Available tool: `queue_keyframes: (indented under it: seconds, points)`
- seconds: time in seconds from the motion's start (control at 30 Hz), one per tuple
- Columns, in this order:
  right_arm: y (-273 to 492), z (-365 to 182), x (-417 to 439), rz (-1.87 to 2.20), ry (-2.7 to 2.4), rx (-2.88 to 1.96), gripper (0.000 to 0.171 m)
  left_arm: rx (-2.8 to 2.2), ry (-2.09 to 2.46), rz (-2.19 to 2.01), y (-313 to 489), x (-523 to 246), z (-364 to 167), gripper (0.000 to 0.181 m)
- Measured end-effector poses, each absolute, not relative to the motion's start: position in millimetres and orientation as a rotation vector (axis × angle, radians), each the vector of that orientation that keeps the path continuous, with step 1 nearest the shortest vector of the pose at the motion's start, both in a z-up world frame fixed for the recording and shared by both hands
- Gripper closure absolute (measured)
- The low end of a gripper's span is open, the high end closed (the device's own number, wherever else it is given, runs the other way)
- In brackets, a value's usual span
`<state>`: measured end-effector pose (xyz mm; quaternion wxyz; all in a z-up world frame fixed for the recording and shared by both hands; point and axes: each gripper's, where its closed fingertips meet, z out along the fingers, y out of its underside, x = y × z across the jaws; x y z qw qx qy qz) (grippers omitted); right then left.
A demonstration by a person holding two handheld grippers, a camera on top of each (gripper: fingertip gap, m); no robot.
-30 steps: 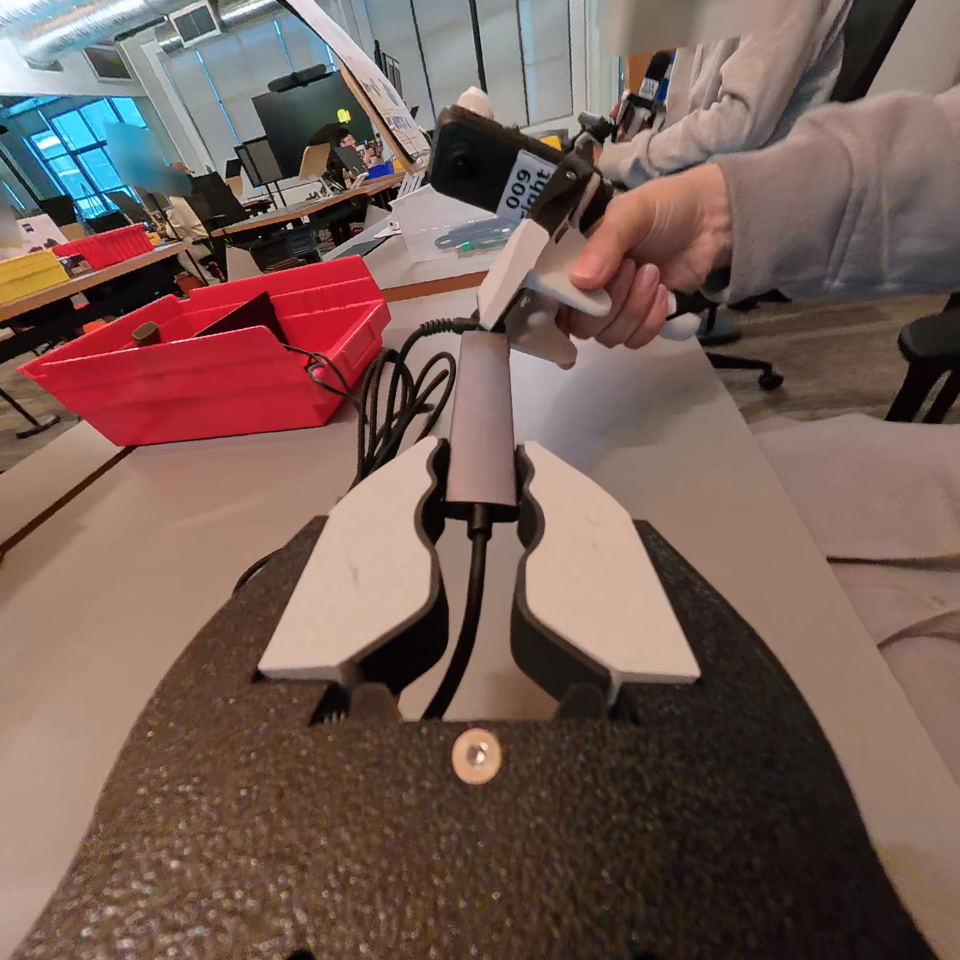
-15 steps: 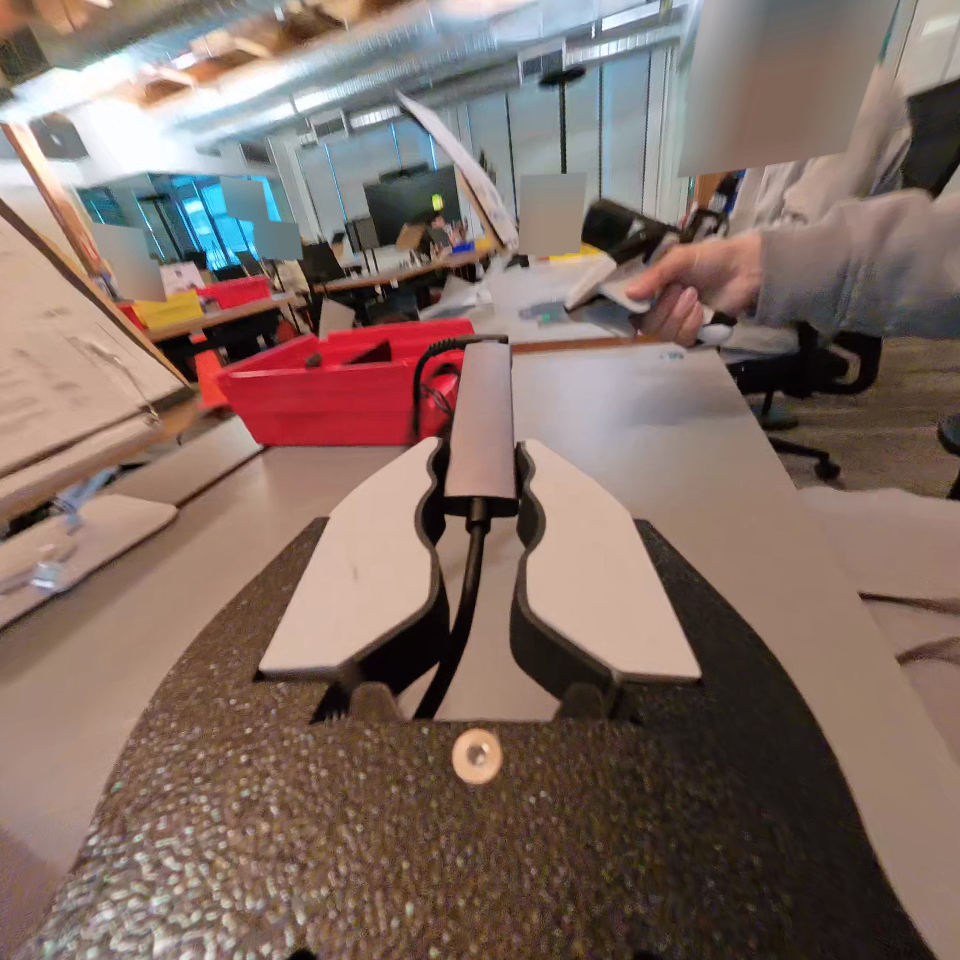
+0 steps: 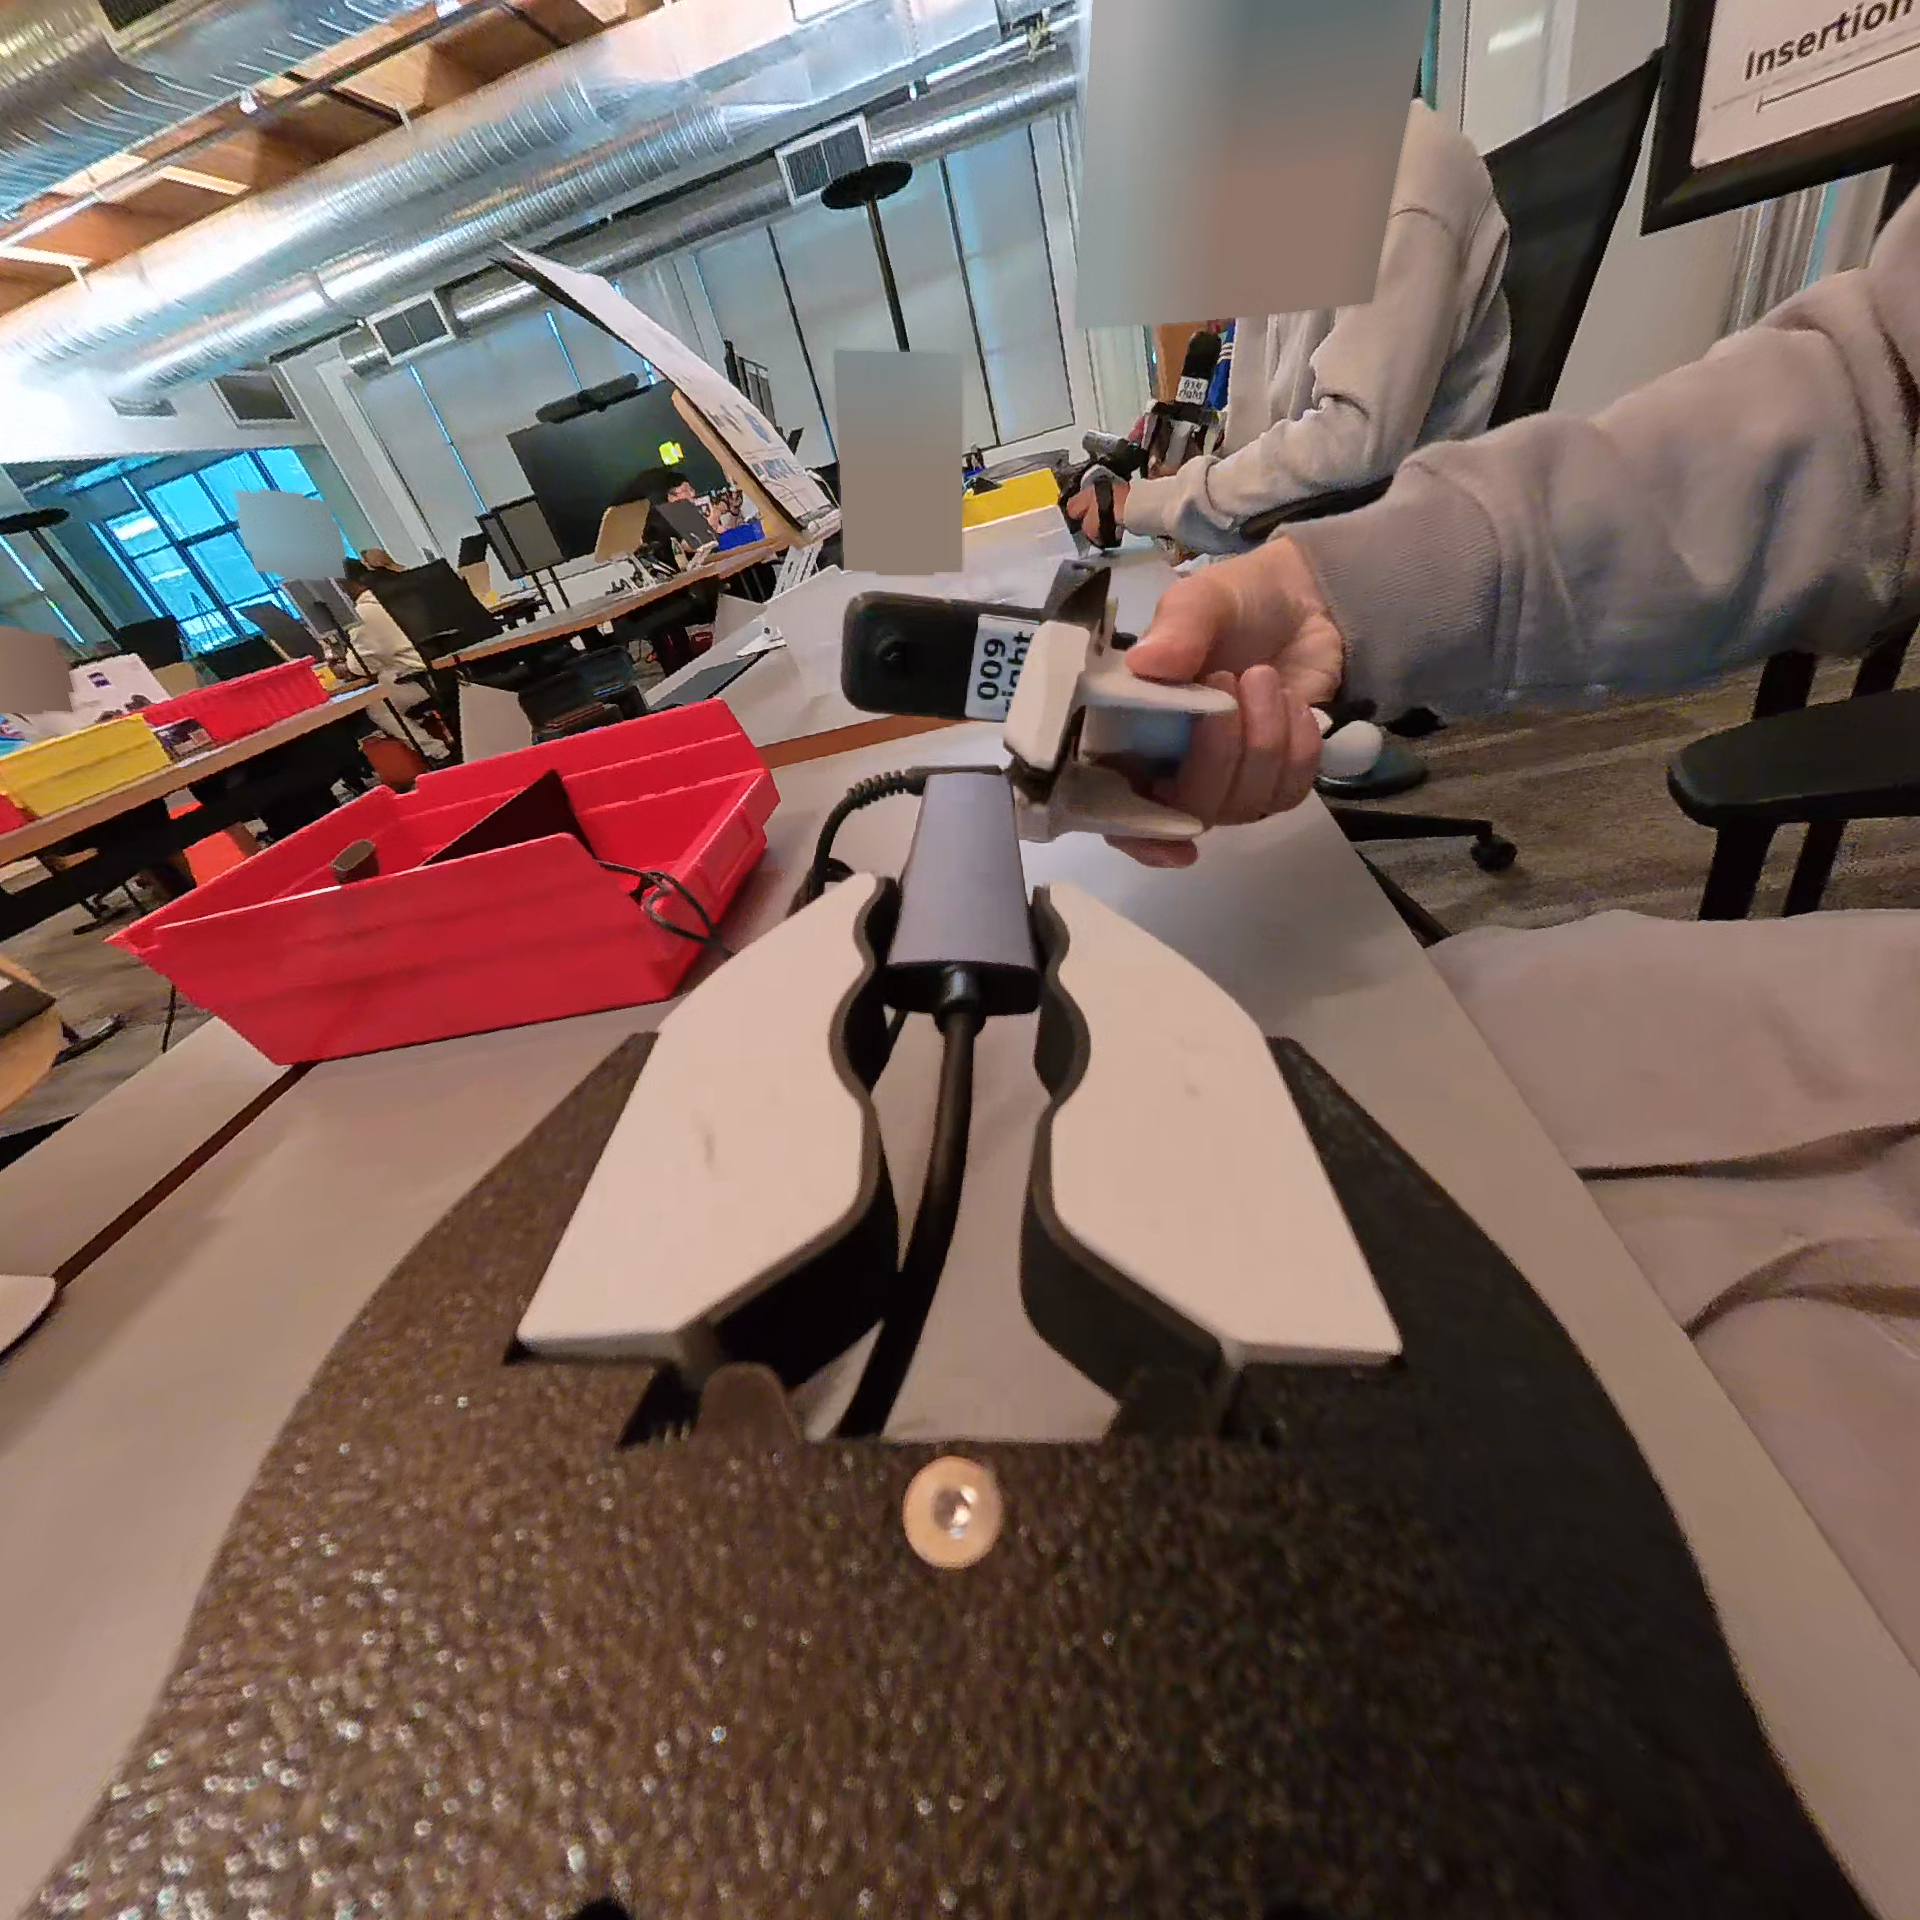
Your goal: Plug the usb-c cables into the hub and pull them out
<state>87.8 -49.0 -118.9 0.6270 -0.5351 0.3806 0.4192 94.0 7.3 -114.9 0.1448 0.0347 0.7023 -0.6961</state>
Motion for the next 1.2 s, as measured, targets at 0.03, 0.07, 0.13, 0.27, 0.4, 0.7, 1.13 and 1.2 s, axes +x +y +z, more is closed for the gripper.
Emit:
queue_keyframes:
  seconds: [0.03,0.07,0.13,0.27,0.4,0.7,1.13,1.2]
  points:
    - [-51,-122,92,0.944,0.906,-1.212,0.159,0.109,2.029,-2.003,8,93,-116,0.157]
    - [-54,-124,96,0.931,0.945,-1.197,0.151,0.113,2.033,-2.005,9,93,-116,0.158]
    - [-60,-125,100,0.921,0.966,-1.184,0.151,0.122,2.035,-2.023,7,91,-116,0.158]
    - [-57,-119,97,0.924,0.928,-1.195,0.162,0.134,2.032,-2.055,0,87,-117,0.158]
    - [-55,-120,98,0.812,0.891,-1.266,0.163,0.129,2.035,-2.054,3,88,-120,0.158]
    - [-54,-129,93,0.649,0.862,-1.542,0.162,0.155,2.125,-1.895,7,92,-133,0.157]
    - [-116,-151,114,0.412,1.041,-1.572,0.162,-0.042,2.037,-1.850,51,121,-123,0.157]
    - [-172,-141,127,0.381,1.167,-1.380,0.163,-0.193,1.854,-1.987,109,139,-91,0.157]
